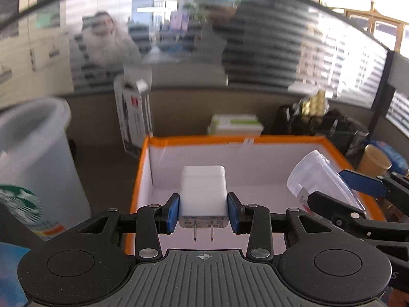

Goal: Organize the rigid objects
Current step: 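Carry the charger with the left tool while the right tool carries the cups to the box, then open the left tool to drop the charger while the right tool releases the cups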

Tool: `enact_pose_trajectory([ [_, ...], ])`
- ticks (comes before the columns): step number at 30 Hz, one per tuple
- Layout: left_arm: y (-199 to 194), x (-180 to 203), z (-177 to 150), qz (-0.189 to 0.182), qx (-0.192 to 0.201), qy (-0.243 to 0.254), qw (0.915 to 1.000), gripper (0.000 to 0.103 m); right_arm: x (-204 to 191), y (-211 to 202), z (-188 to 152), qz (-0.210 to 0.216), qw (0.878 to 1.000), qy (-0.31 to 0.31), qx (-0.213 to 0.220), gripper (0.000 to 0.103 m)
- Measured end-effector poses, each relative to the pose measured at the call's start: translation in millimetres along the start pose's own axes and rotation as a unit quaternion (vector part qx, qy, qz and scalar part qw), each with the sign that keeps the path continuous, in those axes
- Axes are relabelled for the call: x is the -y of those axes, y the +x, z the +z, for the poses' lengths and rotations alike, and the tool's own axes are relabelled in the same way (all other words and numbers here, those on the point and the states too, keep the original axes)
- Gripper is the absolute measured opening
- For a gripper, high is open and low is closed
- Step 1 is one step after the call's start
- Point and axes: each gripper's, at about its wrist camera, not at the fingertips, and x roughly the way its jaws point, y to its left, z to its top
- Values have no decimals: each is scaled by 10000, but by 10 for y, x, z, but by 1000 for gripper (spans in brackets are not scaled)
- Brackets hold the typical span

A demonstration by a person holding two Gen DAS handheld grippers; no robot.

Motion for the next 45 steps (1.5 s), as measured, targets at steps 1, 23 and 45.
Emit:
enact_pose_trajectory([
  [1,63,-15,-17,12,-94,-44,9999,36,-6,68,-14,5,9999,-25,-115,54],
  [23,555,345,-25,76,-735,521,9959,37,70,566,-104,-299,9892,-330,-1398,55],
  [45,632,336,-59,323,-1432,705,9866,57,151,690,-94,-342,9781,-360,-2020,56],
])
